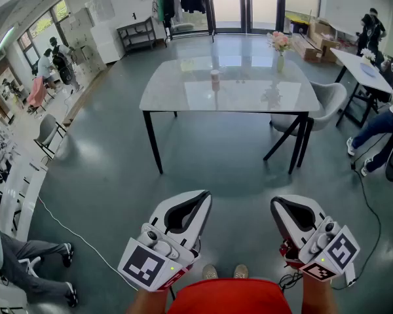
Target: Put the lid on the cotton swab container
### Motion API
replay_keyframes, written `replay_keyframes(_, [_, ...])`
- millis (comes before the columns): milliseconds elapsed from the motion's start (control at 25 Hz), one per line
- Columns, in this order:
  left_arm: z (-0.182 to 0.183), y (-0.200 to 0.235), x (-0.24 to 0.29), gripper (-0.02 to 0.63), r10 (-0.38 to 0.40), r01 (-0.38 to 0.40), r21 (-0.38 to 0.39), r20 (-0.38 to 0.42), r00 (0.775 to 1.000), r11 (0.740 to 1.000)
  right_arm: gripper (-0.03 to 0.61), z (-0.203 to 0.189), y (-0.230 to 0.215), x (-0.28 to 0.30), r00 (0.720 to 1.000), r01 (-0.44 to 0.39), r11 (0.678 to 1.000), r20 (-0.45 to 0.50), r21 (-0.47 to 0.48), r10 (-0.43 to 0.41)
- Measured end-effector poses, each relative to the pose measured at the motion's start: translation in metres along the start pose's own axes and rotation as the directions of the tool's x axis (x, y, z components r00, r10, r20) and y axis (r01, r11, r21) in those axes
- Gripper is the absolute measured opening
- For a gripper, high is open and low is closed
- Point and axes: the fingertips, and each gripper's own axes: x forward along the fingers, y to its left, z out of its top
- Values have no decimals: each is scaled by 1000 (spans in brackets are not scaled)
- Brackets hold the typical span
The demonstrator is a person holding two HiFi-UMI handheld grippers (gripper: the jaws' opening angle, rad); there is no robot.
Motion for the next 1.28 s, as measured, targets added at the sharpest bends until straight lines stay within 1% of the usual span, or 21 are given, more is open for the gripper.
replay_keyframes(320, [12, 2, 6, 21, 15, -16, 22, 68, 998, 1000, 3, 2, -4, -1, 1000, -7, 1000, 7, 2, 7])
replay_keyframes(480, [9, 3, 7, 21, 26, -28, 24, 59, 998, 999, 2, 2, -6, -2, 1000, -8, 1000, 12, 8, 7])
replay_keyframes(640, [8, 7, 13, 21, 41, -42, 18, 59, 997, 999, 5, 5, -17, -3, 999, -11, 999, 34, 44, 10])
replay_keyframes(840, [10, 12, 21, 21, 64, -66, 29, 57, 996, 997, 5, 11, -31, -4, 999, -9, 999, 47, 38, 7])
replay_keyframes(1120, [12, 11, 59, 21, 110, -113, 62, 38, 993, 992, 5, 18, -74, -14, 998, -38, 998, 51, 44, 36])
replay_keyframes(1280, [13, 17, 71, 21, 143, -145, 81, 34, 989, 986, 5, 16, -94, -13, 997, -57, 997, 55, 53, 54])
